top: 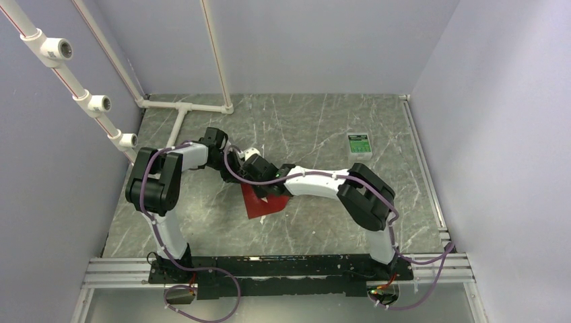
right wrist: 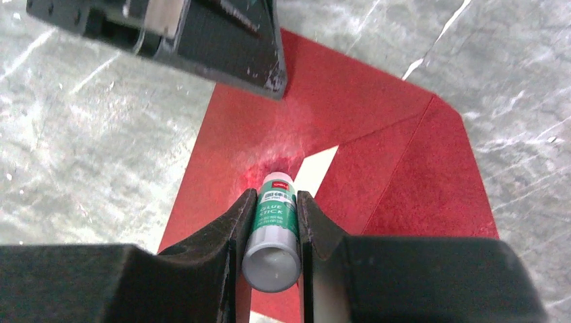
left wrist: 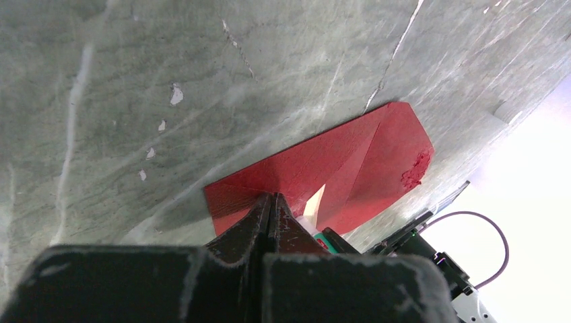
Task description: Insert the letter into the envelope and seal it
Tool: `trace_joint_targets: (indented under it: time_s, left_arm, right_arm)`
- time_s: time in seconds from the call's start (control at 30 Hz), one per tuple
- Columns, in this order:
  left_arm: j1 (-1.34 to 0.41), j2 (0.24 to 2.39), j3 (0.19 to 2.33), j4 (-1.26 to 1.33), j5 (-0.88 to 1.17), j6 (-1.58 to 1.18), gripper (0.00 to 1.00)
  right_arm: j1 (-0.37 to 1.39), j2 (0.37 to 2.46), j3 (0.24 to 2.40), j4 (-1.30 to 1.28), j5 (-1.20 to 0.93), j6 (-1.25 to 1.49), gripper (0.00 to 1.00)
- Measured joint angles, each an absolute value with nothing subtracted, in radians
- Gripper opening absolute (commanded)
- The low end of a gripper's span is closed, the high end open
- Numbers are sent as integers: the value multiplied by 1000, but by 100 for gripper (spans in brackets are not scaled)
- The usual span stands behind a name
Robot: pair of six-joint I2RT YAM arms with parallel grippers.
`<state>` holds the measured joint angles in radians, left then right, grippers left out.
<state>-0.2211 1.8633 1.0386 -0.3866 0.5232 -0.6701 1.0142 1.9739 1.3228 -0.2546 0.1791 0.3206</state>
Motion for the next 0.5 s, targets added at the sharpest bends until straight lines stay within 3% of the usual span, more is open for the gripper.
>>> trace_joint_targets:
  time_s: [0.33, 0.5]
  left_arm:
    - [-223, 1864, 1041, -390, 517, -674, 2]
    - [-223, 1863, 1041, -390, 517, -674, 2]
  right_arm:
    - [1029, 1936, 1285, -284, 126, 313, 0]
    - [1023, 1985, 1363, -342, 153, 319, 0]
